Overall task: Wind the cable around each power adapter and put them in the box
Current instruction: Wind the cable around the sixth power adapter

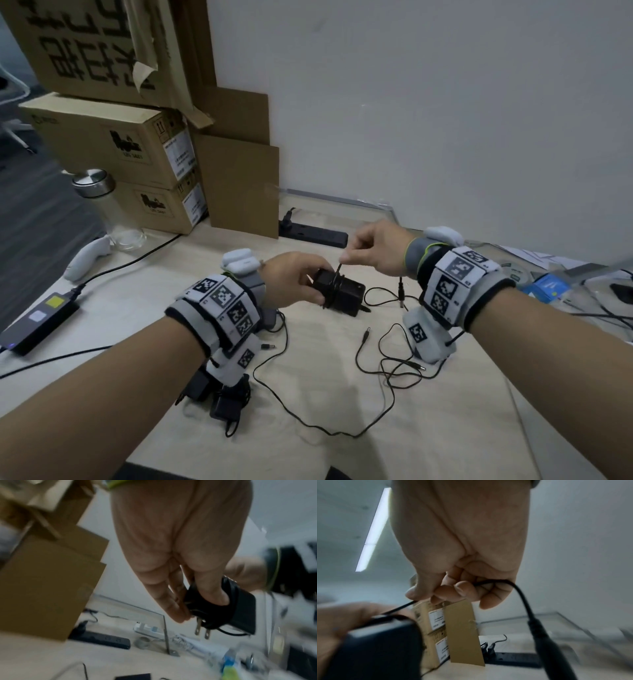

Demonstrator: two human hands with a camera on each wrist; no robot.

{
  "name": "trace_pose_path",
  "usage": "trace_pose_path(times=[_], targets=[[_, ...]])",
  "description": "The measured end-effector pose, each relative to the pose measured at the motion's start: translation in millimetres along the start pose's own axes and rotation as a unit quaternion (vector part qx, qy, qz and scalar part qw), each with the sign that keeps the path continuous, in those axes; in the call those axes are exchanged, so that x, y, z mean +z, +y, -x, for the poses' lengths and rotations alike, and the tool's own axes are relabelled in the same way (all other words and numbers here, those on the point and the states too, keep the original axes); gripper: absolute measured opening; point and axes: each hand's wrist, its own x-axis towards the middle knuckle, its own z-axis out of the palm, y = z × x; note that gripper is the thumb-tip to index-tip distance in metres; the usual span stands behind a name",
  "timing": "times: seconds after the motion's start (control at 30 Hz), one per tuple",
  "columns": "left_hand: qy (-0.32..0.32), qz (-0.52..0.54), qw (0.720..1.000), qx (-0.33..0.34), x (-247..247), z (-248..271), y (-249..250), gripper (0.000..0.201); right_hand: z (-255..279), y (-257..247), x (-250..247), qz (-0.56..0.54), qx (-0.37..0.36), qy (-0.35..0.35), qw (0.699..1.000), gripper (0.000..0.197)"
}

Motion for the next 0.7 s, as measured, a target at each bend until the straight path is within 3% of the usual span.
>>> trace_pose_path(times=[0.1,0.23,0.47,0.6,0.7], targets=[[-0.014,0.155,0.988,0.010,-3,7,1,0.036,3,13,7,-0.138,0.022,0.016,0.990,0.026],[0.018,0.317,0.948,0.007,-5,8,2,0.039,9,24,20,-0.272,0.075,0.014,0.959,0.022],[0.201,0.352,0.914,-0.032,5,-7,-5,0.023,13,8,43,-0.233,0.100,-0.007,0.967,0.021],[0.236,0.344,0.908,-0.045,9,-10,-9,0.017,16,-5,49,-0.215,0.110,-0.018,0.970,0.021],[0.241,0.392,0.887,-0.042,12,-10,-5,0.012,18,-10,52,-0.186,0.105,-0.007,0.977,0.025]])
